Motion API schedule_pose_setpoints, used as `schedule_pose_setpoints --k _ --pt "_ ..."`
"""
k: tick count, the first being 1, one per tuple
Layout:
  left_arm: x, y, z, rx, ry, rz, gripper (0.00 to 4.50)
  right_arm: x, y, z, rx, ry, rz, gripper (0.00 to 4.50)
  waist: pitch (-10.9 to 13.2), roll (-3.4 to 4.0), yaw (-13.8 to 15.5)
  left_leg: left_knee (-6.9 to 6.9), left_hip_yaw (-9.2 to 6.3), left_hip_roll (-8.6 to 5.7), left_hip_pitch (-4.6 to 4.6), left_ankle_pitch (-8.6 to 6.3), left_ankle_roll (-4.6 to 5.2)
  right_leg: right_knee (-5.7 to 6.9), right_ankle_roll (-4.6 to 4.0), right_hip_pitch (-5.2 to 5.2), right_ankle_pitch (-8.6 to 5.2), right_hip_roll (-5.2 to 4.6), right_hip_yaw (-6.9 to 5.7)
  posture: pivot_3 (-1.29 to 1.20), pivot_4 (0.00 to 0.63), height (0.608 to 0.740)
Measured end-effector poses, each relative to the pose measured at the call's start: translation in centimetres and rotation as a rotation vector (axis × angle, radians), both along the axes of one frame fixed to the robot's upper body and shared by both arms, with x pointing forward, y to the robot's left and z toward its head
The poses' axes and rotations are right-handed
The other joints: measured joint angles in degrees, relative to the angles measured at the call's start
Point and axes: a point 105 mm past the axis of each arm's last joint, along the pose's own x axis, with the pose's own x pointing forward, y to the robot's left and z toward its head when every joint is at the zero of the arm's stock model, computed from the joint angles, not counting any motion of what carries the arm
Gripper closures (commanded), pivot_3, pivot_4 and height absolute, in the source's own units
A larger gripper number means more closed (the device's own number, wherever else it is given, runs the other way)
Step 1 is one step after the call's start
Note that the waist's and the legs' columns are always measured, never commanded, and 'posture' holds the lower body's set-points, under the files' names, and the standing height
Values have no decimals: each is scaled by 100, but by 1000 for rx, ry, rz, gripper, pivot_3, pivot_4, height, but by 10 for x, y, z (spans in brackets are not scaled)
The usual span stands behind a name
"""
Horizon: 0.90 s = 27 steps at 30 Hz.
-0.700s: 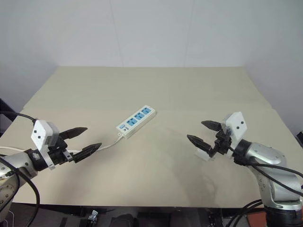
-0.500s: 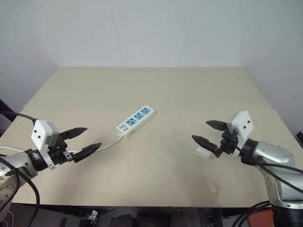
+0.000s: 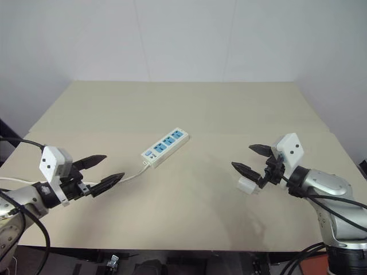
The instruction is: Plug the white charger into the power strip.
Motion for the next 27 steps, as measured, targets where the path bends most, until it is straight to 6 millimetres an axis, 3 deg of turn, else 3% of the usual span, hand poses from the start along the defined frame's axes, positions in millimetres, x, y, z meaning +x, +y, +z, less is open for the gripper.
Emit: schedule_pose_setpoints --k 2,6,11,14,17,20,27 --pt "16 -2 3 -25 -48 21 0 2 5 0 1 -3 12 30 3 -4 15 0 -1 -1 30 0 0 -5 -1 29 0 2 -3 0 150 740" --pt "50 -6 -9 -9 -94 54 0 4 9 3 0 -12 22 30 4 -6 -1 0 1 -3 39 0 0 -9 -1 41 1 2 -2 0 150 740" --pt "102 -20 -37 -28 -112 100 0 5 11 8 8 -30 26 30 5 -9 -1 0 -2 -4 28 0 1 -17 -1 34 2 1 -3 0 150 740" --pt "123 -32 -55 -26 -92 81 0 5 12 11 12 -41 23 30 6 -10 -15 0 -2 -4 13 0 2 -31 3 27 5 0 -4 0 150 740" --pt "132 -44 -68 -12 -72 40 0 4 14 13 9 -55 25 30 6 -10 -21 0 -2 -3 2 0 3 -41 5 24 6 0 -7 0 150 740" --pt "136 -53 -68 -1 -94 -7 0 3 15 15 8 -63 20 30 5 -10 -10 0 -3 -4 -3 -1 3 -47 9 24 8 -2 -8 0 150 740" --pt "132 -63 -77 -16 -88 -58 0 -3 18 16 23 -66 24 30 5 -10 -9 0 -4 -4 -4 -1 3 -47 12 24 9 -2 -8 0 150 740"
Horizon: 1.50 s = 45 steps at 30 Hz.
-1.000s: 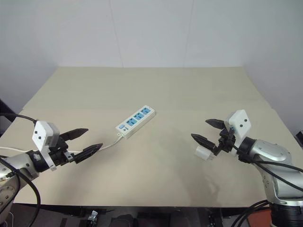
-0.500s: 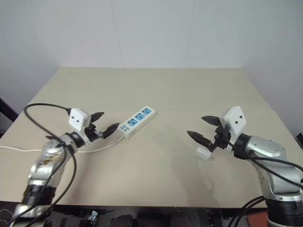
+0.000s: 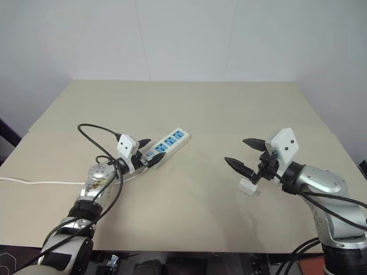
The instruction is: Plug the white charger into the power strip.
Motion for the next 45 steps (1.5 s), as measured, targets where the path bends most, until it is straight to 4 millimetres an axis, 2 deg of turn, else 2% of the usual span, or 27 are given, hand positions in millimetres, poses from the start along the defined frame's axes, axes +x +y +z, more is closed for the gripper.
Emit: schedule_pose_setpoints --k 7,16,19,21,30,33,36,42,45 --pt "-9 -4 -12 -20 32 -15 0 0 -2 -1 9 1 -19 30 0 0 -2 0 -1 0 -1 0 0 0 0 -1 0 1 0 0 150 740" --pt "-8 -8 -20 18 86 -5 0 -1 1 2 22 -5 -19 30 -4 5 6 0 -1 -1 11 0 0 4 1 8 -1 1 0 0 150 740" --pt "-5 -9 -22 52 121 0 547 -2 3 5 34 -8 -9 0 -8 12 6 0 0 -2 20 0 0 11 1 15 -1 1 1 0 150 740" --pt "-4 -7 -23 83 142 -10 1151 -1 5 9 35 -23 -5 0 -9 13 -1 0 0 -1 32 0 0 15 1 21 -1 2 2 0 150 740" --pt "-8 -9 -22 82 163 -54 1187 -3 10 17 61 -47 6 0 -11 12 -1 0 0 -1 37 0 0 14 2 26 -2 2 4 0 150 740" --pt "-22 -15 -20 77 160 -163 1187 -3 10 18 62 -48 0 0 -11 12 2 0 0 -1 24 0 0 12 2 16 -1 1 4 0 150 740" --pt "-49 -23 -18 89 192 -347 1187 -4 10 18 57 -43 -3 0 -11 12 1 0 -4 1 -6 0 0 9 1 -7 -1 1 1 0 150 740" --pt "-96 -26 3 209 180 -669 1187 -5 6 20 43 -42 -7 0 -9 11 1 0 -4 2 -19 0 0 1 1 -18 -1 1 -2 0 150 740" --pt "-108 -24 -14 309 197 -735 1187 -5 6 21 44 -40 -1 0 -9 11 -2 0 -2 3 -14 0 1 -1 0 -13 -1 2 -1 0 150 740"
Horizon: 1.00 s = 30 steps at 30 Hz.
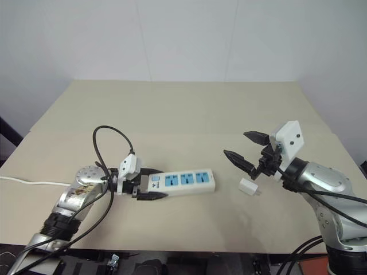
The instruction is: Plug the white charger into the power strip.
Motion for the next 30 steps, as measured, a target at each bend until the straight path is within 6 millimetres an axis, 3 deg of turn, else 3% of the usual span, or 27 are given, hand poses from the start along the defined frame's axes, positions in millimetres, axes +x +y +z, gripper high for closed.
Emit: schedule_pose_setpoints --k 9,12,16,23,30 --pt "4 -9 -14 9 -76 -1 1187 1 1 -3 -37 43 15 0 1 -3 40 3 -2 -3 2 0 0 -4 1 11 1 -3 -4 0 150 740" --pt "4 -9 -15 6 -77 4 1187 9 -6 -12 -159 191 -61 0 1 0 38 3 -2 -2 6 1 1 -1 1 13 1 -4 -2 0 150 740" --pt "5 -8 -16 2 -66 9 1187 21 -13 -9 -268 388 -159 0 -2 5 24 3 -1 -1 10 4 6 -2 -4 14 4 -4 -1 0 150 740" --pt "5 -12 -17 -4 -50 -6 1187 16 0 -9 -506 740 -125 0 -4 21 74 3 -5 0 2 5 9 -11 -4 6 4 -6 -11 0 150 740" --pt "5 -14 -18 -9 -35 -4 1187 15 -10 -56 -716 982 -125 0 -7 27 102 4 -4 -4 -16 5 9 -8 -1 -12 5 -8 -12 0 150 740"
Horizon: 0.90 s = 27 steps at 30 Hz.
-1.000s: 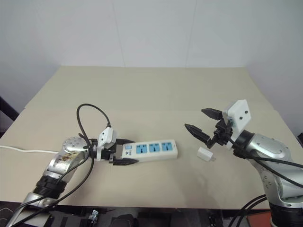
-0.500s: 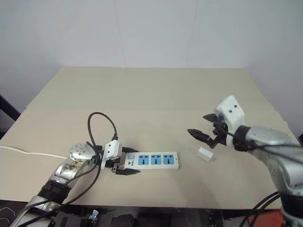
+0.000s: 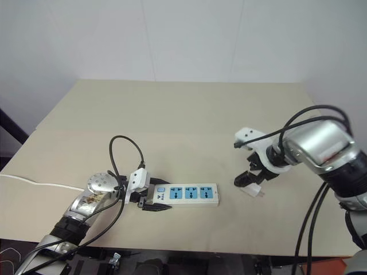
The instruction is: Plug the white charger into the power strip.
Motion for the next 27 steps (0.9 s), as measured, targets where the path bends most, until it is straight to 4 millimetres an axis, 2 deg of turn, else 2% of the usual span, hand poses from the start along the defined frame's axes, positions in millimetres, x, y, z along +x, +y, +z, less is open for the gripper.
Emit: schedule_pose_setpoints --k 6,12,17,21,27 --pt "0 0 0 0 2 2 1187 8 -7 -18 -82 18 37 0 -1 2 -2 3 0 0 -9 0 0 5 1 -11 1 1 0 0 150 740" --pt "0 0 0 0 4 5 1187 18 0 -27 -93 10 59 0 -2 3 0 4 -1 0 -11 0 0 7 1 -14 1 2 0 0 150 740" --pt "0 0 1 0 3 6 1187 16 3 -41 -113 42 74 0 -2 3 6 4 -1 -1 -12 0 0 7 1 -14 1 1 -1 0 150 740" --pt "0 1 1 -1 2 15 1187 16 1 -46 -145 42 80 886 -2 4 1 5 -1 -1 -11 1 -1 10 1 -14 2 2 -1 0 150 740" --pt "-1 3 1 0 -2 28 1187 22 1 -47 -153 24 79 2890 -4 2 -29 5 -2 0 -10 0 -1 9 1 -12 2 3 -1 0 150 740"
